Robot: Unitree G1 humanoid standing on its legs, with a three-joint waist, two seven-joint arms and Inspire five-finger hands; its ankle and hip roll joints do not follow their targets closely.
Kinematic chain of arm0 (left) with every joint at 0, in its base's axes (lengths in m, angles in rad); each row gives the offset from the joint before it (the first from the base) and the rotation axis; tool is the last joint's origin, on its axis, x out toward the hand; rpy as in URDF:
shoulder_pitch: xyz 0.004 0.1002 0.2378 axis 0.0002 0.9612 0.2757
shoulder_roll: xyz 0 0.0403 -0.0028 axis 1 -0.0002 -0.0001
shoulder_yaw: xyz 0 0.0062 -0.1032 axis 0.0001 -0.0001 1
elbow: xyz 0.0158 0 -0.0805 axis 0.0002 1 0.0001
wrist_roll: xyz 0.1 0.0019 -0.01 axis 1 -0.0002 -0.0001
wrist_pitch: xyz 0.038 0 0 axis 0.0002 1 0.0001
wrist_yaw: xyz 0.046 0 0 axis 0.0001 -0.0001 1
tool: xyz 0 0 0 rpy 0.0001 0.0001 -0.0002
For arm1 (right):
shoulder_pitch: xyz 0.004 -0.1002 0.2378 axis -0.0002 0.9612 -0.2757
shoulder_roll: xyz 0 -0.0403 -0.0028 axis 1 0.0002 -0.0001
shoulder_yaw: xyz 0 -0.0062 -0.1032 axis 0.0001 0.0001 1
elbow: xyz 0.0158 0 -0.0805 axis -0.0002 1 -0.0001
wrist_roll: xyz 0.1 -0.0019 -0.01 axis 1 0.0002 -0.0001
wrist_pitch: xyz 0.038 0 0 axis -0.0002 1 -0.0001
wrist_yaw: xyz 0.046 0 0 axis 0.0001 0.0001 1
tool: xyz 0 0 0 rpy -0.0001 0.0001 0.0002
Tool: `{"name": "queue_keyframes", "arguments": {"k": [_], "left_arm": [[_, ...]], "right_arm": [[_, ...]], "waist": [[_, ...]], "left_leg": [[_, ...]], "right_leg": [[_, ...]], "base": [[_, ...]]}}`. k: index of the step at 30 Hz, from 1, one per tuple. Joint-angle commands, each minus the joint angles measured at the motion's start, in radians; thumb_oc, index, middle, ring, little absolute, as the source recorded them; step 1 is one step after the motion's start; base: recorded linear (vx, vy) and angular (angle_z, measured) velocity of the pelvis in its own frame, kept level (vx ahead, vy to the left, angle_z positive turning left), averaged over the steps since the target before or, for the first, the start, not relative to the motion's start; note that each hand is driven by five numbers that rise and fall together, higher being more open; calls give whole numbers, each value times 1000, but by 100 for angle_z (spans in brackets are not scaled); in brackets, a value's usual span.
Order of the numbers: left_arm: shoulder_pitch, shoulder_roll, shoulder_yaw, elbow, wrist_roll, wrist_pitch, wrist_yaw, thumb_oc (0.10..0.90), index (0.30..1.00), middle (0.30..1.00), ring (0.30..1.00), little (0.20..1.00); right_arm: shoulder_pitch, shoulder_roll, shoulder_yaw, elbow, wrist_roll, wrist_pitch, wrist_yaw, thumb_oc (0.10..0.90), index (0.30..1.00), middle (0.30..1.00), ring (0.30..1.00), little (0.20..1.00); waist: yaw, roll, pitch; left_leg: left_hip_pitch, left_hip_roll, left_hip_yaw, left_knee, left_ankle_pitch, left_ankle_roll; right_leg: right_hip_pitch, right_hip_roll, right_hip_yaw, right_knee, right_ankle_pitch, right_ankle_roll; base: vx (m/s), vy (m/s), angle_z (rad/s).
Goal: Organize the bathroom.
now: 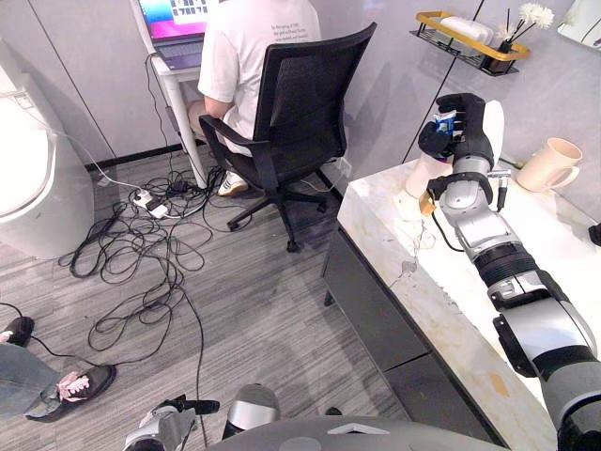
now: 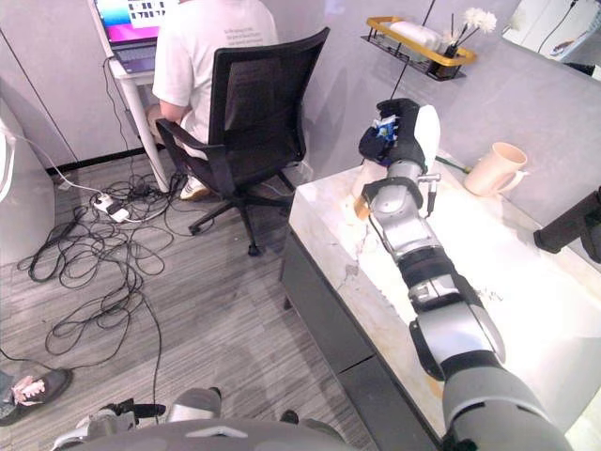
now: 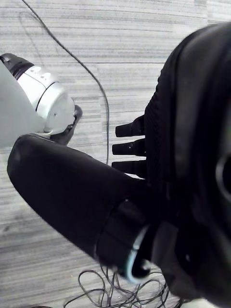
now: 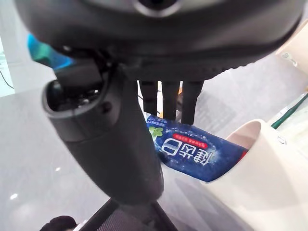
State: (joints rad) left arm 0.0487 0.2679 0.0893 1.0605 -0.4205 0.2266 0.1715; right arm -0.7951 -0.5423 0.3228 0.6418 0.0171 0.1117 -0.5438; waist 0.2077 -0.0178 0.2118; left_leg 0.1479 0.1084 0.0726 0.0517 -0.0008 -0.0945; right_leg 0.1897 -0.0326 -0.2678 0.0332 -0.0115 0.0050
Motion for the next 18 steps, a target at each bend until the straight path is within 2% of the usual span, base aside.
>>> {"name": "queue_keyframes", "arguments": {"k": [1, 10, 14, 15, 18], "left_arm": [[10, 12, -65, 50, 39, -3, -2, 800, 900, 900, 900, 900], [36, 6, -62, 49, 47, -11, -56, 800, 900, 900, 900, 900], [53, 1, -56, 40, 46, -24, -78, 800, 900, 900, 900, 900], [65, -1, -48, 32, 47, -30, -90, 800, 900, 900, 900, 900], [72, -2, -45, 27, 47, -36, -100, 800, 900, 900, 900, 900]], "right_arm": [[-61, -68, -24, -65, 5, -45, 4, 800, 900, 900, 900, 900], [-32, -94, -22, -90, -12, -16, 69, 800, 900, 900, 900, 900], [-18, -140, -24, -136, -45, -17, 77, 800, 900, 900, 900, 900], [0, -185, -44, -189, -56, -20, 78, 800, 900, 900, 900, 900], [13, -222, -67, -229, -55, -22, 80, 800, 900, 900, 900, 900]], "waist": [[1, -32, -69], [-16, -25, -92], [-31, -30, -107], [-43, -34, -117], [-54, -37, -124]], "left_leg": [[-48, 74, 1, 38, -1, -62], [-21, 67, 11, 10, -5, -55], [-11, 61, 23, -13, -7, -49], [-6, 56, 29, -25, -9, -45], [-3, 53, 35, -36, -10, -42]], "right_leg": [[16, -107, 0, 23, -67, 81], [27, -105, 5, 11, -74, 79], [24, -102, 13, -3, -75, 80], [19, -100, 18, -11, -74, 81], [15, -97, 22, -17, -74, 82]], "base": [[0, 0, 0], [-30, 53, -1], [-85, 69, -2], [-85, 72, -5], [-81, 58, -8]]}}
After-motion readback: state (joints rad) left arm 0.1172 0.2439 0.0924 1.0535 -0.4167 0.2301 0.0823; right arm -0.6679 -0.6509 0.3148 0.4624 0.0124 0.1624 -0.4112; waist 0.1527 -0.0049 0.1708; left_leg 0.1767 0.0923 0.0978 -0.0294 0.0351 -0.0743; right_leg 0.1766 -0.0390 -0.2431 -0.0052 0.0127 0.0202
